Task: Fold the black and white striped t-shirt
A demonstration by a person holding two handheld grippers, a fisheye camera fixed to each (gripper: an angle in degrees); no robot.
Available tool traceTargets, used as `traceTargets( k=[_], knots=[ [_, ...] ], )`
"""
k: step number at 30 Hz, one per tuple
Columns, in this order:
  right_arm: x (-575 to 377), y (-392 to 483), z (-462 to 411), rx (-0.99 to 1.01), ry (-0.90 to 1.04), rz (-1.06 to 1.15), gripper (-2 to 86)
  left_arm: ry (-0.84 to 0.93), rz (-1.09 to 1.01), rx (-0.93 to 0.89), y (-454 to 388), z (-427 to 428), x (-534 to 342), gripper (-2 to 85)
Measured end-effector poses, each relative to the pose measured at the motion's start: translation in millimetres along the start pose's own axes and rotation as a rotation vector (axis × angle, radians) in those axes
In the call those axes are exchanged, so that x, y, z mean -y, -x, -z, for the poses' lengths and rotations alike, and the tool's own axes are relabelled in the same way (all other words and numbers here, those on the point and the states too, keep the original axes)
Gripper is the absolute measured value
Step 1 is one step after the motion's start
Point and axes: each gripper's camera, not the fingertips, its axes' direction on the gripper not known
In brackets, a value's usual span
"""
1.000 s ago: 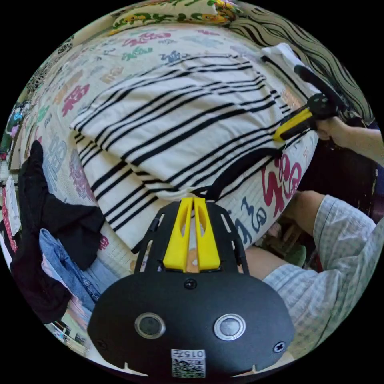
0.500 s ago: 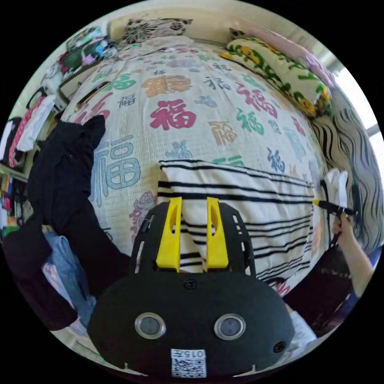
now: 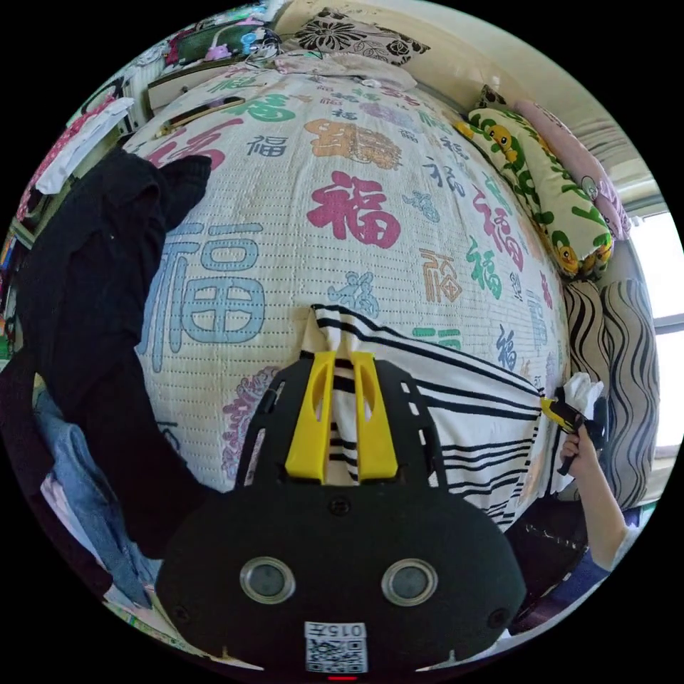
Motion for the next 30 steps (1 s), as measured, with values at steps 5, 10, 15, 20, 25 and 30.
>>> traceTargets(
  k=[5, 10, 15, 20, 25, 30],
  knots=[
    [-37.5, 8.8, -6.3, -0.025, -0.004, 0.201, -0.3, -0.024, -0.137, -0.019, -3.9, 58.5, -68.5, 5.0],
    [-91.7, 22.1, -98.9, 0.008, 0.351, 0.356, -0.8, 0.176, -0.216, -0.111, -10.1, 60.5, -147.2, 3.9],
    [-114.1, 2.2, -201.9, -0.238, 0.500, 0.277, -0.9, 0.298, -0.108, -0.053, 23.5, 51.9, -193.7, 0.1],
    [-98.1, 23.7, -241.8, -0.332, 0.537, 0.262, -0.4, 0.299, -0.005, 0.044, 67.6, 73.7, -222.4, 1.6],
    [-72.5, 142.2, -301.0, -0.330, 0.491, 0.599, 5.7, 0.111, 0.106, 0.002, 116.2, 132.2, -258.1, 7.6],
    [-46.6, 293.1, -444.3, -0.272, 0.492, 0.907, 8.2, 0.071, 0.199, -0.003, 160.4, 155.5, -297.2, 9.5]
  ],
)
